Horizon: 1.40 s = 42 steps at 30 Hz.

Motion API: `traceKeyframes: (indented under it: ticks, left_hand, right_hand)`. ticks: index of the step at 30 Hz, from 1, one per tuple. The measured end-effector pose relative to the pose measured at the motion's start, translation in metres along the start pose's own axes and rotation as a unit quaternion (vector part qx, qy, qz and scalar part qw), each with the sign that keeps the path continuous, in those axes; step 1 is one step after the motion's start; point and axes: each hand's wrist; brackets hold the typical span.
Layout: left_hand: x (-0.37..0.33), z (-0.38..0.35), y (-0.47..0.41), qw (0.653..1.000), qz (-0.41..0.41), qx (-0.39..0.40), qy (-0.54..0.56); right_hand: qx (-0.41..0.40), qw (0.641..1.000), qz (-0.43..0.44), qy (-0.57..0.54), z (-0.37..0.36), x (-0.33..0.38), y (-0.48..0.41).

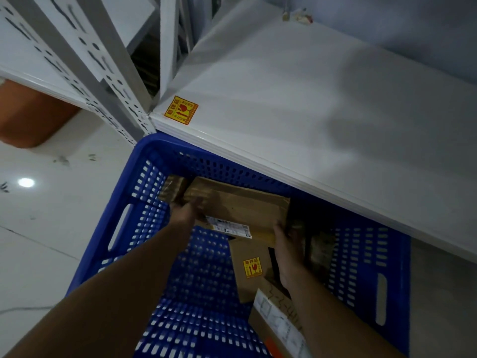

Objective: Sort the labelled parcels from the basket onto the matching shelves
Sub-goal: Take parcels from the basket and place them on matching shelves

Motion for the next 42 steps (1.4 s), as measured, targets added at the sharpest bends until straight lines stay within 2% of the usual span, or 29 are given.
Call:
traceKeyframes:
  ticks: [8,14,17,23,25,32,37,42]
  left_hand:
    - [0.005,-0.002,-0.005,1.0,-0.008,-0.007,0.025]
    - [0.009,0.011,0.017,0.999,-0.026,-0.027,0.02]
    - [0.007,0.013,0.033,0.999,-0.051,-0.003,-0.013]
    - [-0.008,0.028,0.086,0.996,-0.066,0.031,-0.045]
    - [-0.009,0.037,0.108,0.996,-0.058,0.039,-0.057]
    - [-0.024,0.049,0.202,0.987,0.013,0.12,-0.106]
    - [-0.051,0.028,0.311,0.968,-0.011,0.164,-0.19]
    - [-0.07,-0.003,0.457,0.938,-0.048,0.21,-0.271]
  right_hand:
    - [-0.019,0.995,0.06,0.08,0.001,-0.003,0.007]
    - [-0.027,0.998,0.046,0.028,0.018,-0.008,0.024]
    - [-0.011,0.999,0.046,-0.019,0.031,-0.01,0.038]
    - [0.032,0.988,-0.032,-0.145,0.07,-0.012,0.061]
    - [0.017,0.984,-0.052,-0.169,0.085,-0.004,0.08]
    - [-0.051,0.982,-0.021,-0.183,0.154,0.042,0.167]
    - [-0.101,0.982,0.008,-0.156,0.23,0.072,0.264]
    - [-0.214,0.947,0.018,-0.24,0.315,0.087,0.381]
Point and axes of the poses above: each hand's wrist, its own y-axis away from the middle knuckle, its own z-axis out of the back of the hand, x = y × z, and after that the axes turned 9 degrees about z, right-handed
